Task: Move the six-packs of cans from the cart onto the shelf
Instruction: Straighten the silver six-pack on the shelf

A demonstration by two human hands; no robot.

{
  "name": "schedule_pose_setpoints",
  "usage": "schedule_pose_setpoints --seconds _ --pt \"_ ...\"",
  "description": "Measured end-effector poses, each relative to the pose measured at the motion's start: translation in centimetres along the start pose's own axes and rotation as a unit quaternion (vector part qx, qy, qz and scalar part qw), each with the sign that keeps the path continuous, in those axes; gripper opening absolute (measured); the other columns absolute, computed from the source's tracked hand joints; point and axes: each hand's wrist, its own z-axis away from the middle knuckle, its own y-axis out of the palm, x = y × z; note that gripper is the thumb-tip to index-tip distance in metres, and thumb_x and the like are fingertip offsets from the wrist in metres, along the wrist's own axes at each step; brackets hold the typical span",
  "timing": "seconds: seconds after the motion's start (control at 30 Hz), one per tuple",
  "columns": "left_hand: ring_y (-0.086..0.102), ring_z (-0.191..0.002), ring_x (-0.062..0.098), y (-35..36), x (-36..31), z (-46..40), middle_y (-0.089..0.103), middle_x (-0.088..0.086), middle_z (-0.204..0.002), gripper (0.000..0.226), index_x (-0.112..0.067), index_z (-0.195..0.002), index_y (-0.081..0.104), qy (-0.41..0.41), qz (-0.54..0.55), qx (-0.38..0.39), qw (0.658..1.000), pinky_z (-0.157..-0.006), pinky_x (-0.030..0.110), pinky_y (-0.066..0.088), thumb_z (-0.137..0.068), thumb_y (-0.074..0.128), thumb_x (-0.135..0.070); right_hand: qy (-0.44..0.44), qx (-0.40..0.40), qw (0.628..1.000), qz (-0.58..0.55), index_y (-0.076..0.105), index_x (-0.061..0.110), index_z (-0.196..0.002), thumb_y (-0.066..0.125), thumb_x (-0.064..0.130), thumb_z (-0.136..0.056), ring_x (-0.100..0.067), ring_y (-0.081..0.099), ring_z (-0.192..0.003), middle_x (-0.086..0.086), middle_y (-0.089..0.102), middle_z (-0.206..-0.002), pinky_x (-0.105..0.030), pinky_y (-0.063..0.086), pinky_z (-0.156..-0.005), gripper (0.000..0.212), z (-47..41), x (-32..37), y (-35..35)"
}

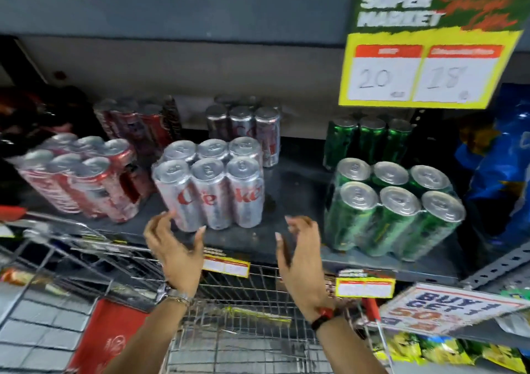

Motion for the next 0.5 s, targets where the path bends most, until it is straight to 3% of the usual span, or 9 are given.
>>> schedule_pose_setpoints --seconds 0.07,0.13,0.2,0.3,0.37,0.5 --pt "0.033 -0.122 0.041 -1.1 2.2 -2.1 0.032 0.037 -0.126 0.091 0.000 -0.125 0.030 -0.060 -0.027 0.054 0.996 -0.104 0.052 0.031 -0.064 0.057 -0.062 0.050 0.088 0.995 -0.024 0.030 0.019 -0.134 0.057 0.024 -0.085 -0.014 0.034 -0.125 -0.006 0.038 -0.136 -0.021 0.027 -0.107 0.056 -1.7 0.5 2.7" --pt "0.023 -0.132 0.033 -1.7 4.5 -4.2 0.028 0.030 -0.139 0.116 0.001 -0.133 0.019 -0.106 -0.055 0.169 0.978 -0.111 0.053 0.023 -0.052 0.056 -0.073 0.125 0.159 0.978 -0.059 0.019 0.011 -0.142 0.068 0.021 -0.078 -0.019 0.026 -0.136 -0.009 0.029 -0.147 -0.027 0.021 -0.113 0.081 -3.8 0.4 5.0" --pt "0.032 -0.131 0.033 -1.7 5.4 -5.7 0.038 0.023 -0.138 0.107 -0.005 -0.133 0.023 -0.115 -0.053 0.271 0.954 -0.109 0.049 0.029 -0.053 0.068 -0.062 0.158 0.176 0.968 -0.088 0.022 0.009 -0.141 0.077 0.020 -0.069 -0.019 0.030 -0.134 -0.011 0.033 -0.145 -0.030 0.024 -0.114 0.092 -5.2 0.1 6.6" --pt "0.044 -0.122 0.032 -0.9 5.5 -6.4 0.049 0.020 -0.130 0.077 -0.004 -0.129 0.031 -0.105 -0.058 0.304 0.945 -0.098 0.036 0.036 -0.066 0.074 -0.013 0.173 0.126 0.973 -0.086 0.040 0.003 -0.125 0.081 0.012 -0.062 -0.013 0.040 -0.115 -0.017 0.042 -0.129 -0.009 0.025 -0.093 0.075 -5.7 0.0 7.6" --pt "0.047 -0.120 0.031 -0.7 5.3 -6.4 0.052 0.019 -0.128 0.072 -0.003 -0.128 0.032 -0.105 -0.043 0.301 0.947 -0.096 0.033 0.037 -0.068 0.072 -0.008 0.172 0.104 0.978 -0.062 0.045 0.001 -0.116 0.082 0.013 -0.061 -0.012 0.039 -0.105 -0.018 0.040 -0.123 -0.006 0.025 -0.084 0.067 -5.4 -0.1 7.5" --pt "0.045 -0.122 0.028 -1.0 5.4 -6.8 0.051 0.014 -0.131 0.072 -0.007 -0.130 0.029 -0.088 -0.033 0.337 0.937 -0.099 0.032 0.035 -0.071 0.070 -0.010 0.180 0.084 0.979 -0.047 0.045 0.003 -0.111 0.083 0.018 -0.059 -0.013 0.042 -0.103 -0.009 0.035 -0.120 -0.008 0.028 -0.089 0.066 -4.0 -0.1 7.2"
